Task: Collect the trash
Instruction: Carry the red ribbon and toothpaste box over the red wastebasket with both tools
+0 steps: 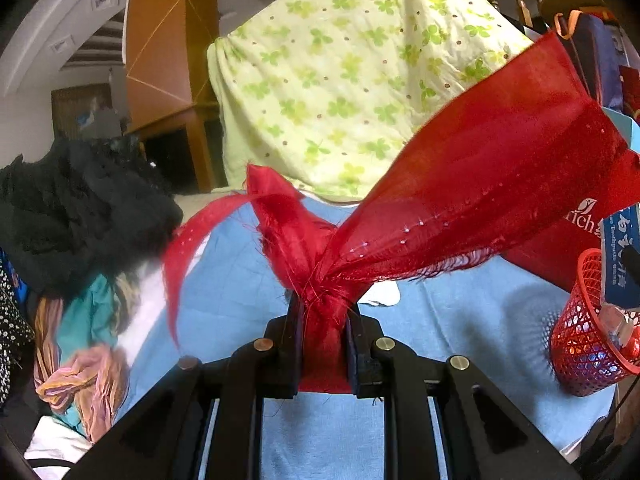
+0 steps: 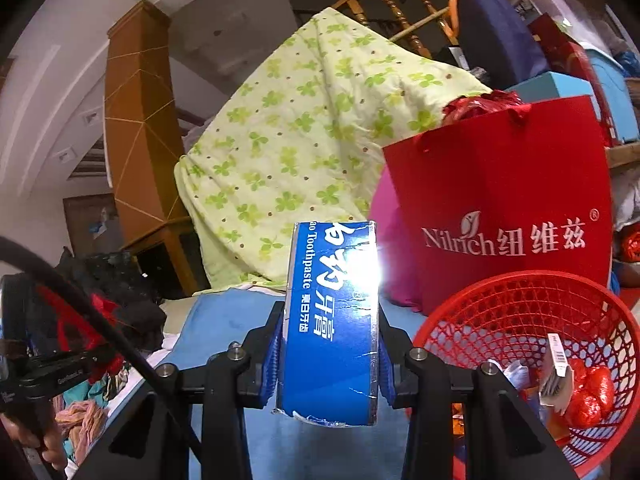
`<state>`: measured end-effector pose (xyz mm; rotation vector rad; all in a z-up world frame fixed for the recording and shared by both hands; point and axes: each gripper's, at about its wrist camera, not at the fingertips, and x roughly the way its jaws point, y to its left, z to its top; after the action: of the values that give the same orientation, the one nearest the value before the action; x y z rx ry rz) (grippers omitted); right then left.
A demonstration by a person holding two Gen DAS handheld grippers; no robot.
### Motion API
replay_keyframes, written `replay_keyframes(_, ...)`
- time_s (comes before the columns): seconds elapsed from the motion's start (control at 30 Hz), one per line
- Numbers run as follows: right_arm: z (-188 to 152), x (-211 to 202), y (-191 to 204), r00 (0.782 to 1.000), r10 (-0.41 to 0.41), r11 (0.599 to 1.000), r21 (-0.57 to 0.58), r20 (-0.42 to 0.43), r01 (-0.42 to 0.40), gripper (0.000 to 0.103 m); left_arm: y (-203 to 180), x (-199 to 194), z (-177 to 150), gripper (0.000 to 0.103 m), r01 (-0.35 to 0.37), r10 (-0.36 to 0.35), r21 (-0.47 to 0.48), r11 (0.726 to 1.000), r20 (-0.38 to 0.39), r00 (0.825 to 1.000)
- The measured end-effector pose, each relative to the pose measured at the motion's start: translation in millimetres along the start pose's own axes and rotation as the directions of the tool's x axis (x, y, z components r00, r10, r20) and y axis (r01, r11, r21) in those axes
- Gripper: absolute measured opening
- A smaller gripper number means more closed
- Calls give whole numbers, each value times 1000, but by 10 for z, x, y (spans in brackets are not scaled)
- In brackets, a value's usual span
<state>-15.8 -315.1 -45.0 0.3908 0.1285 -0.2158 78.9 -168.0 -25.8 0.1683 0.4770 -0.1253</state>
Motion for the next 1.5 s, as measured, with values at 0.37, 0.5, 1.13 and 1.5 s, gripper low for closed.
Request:
replay_keyframes(0.37,58,-90,-261,1000,-13,998,55,15,12,42,-245,-26,32,19,-1,0,47,999,19,1000)
replay_keyframes(0.5,59,-144,-318,1000,-22,997,69,19,20,42,-317,-56,44,19,3,-4,57,998,26,1000)
replay_keyframes(1.13,107,-250,-470,997,-62,993,103,36,58,42,-418,-121,39,19,11,-15,88,996,48,999)
replay_keyframes(1.5,113,-292,-551,997,-71,990,123,35,67,42,-449,-120,31,19,27,-32,111,993,40,999)
